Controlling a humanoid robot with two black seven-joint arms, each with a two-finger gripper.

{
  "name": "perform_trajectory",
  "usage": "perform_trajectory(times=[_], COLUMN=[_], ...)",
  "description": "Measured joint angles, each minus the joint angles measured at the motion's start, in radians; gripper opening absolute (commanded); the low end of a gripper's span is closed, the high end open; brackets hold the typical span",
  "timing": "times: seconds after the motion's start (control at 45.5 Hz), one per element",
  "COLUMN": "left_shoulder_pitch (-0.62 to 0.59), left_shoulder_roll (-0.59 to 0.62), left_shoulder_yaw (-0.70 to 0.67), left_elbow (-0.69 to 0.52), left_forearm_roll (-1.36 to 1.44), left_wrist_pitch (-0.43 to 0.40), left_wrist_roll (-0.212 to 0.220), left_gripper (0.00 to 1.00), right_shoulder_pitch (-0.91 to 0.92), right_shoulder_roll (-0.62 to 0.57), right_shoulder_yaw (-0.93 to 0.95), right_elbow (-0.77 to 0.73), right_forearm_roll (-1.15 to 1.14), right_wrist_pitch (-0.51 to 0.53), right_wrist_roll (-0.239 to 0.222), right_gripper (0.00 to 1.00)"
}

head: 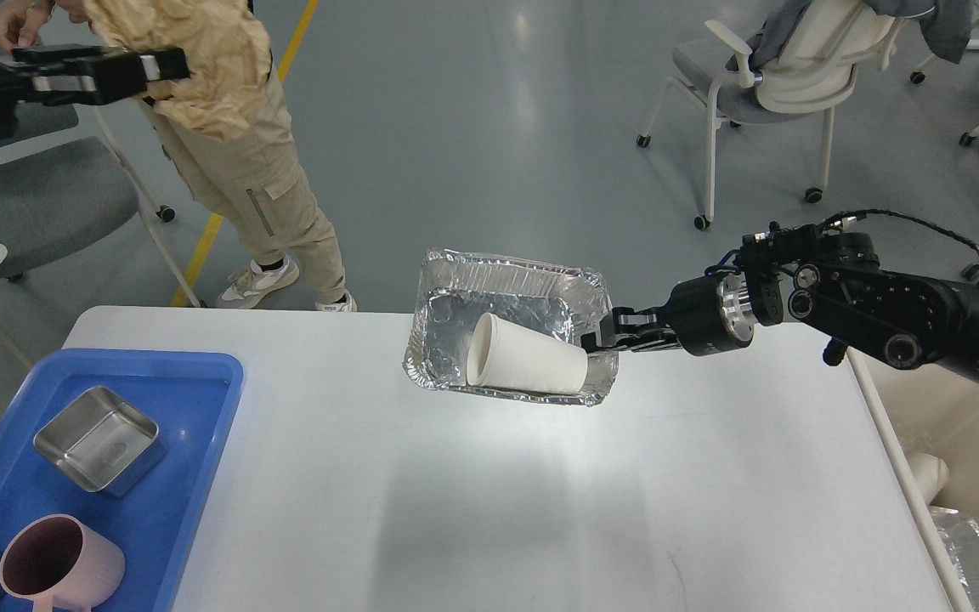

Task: Tidy desktop
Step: 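Lift the brown paper and place it into the foil tray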

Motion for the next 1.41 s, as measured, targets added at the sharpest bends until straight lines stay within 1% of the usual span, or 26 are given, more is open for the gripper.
perform_trajectory(times=[0.132,0.22,0.373,0.527,0.747,0.944,0.988,1.054,1.076,1.098,1.142,1.208,1.23,1.274,1.406], left_shoulder_pitch=[-0.085,-0.137,-0.217,-0.269,-0.273,-0.249,-0.239,-0.227,-0.225,-0.222,-0.216,-0.208,-0.205,-0.198,-0.192], left_shoulder_roll=[-0.132,-0.224,-0.375,-0.521,-0.631,-0.641,-0.634,-0.621,-0.616,-0.610,-0.595,-0.586,-0.583,-0.579,-0.574], left_shoulder_yaw=[0.020,0.057,0.179,0.280,0.307,0.310,0.310,0.310,0.310,0.309,0.302,0.297,0.296,0.294,0.290], left_elbow=[-0.004,-0.006,-0.005,0.001,0.015,0.032,0.035,0.039,0.040,0.041,0.041,0.042,0.042,0.044,0.061], left_forearm_roll=[0.145,0.227,0.324,0.390,0.416,0.421,0.422,0.422,0.421,0.420,0.413,0.409,0.407,0.399,0.356], left_wrist_pitch=[-0.097,-0.138,-0.153,-0.153,-0.149,-0.144,-0.143,-0.142,-0.142,-0.142,-0.141,-0.141,-0.141,-0.141,-0.135], left_wrist_roll=[0.001,0.001,0.002,0.002,0.005,0.005,0.005,0.005,0.005,0.006,0.006,0.005,0.006,0.006,0.006], left_gripper=[0.05,0.05,0.05,0.06,0.07,0.12,0.17,0.32,0.37,0.47,0.55,0.74,0.79,0.82,0.87], right_shoulder_pitch=[0.004,0.006,0.006,0.009,0.014,0.014,0.014,0.014,0.014,0.014,0.011,0.011,0.011,0.011,0.013], right_shoulder_roll=[0.002,0.004,0.009,0.012,0.011,0.005,0.005,0.005,0.006,0.006,0.006,0.005,0.004,0.003,0.002], right_shoulder_yaw=[0.000,0.001,0.003,0.003,0.001,0.001,0.001,0.001,0.001,0.002,0.002,0.002,0.002,0.002,0.002], right_elbow=[0.000,0.000,-0.001,-0.001,0.001,0.002,0.002,0.002,0.002,0.002,0.001,0.001,0.001,0.001,0.002], right_forearm_roll=[0.000,0.000,0.000,0.000,0.000,0.000,0.000,0.000,0.000,0.000,0.000,0.000,0.000,0.000,0.000], right_wrist_pitch=[0.000,0.000,-0.007,-0.012,-0.014,-0.014,-0.014,-0.014,-0.014,-0.014,-0.014,-0.014,-0.015,-0.015,-0.015], right_wrist_roll=[0.000,0.000,-0.001,-0.001,0.000,0.000,0.000,0.000,0.000,0.000,0.000,0.000,0.000,0.000,0.000], right_gripper=[0.00,0.00,0.00,0.00,0.00,0.00,0.00,0.00,0.00,0.00,0.00,0.00,0.00,0.00,0.00])
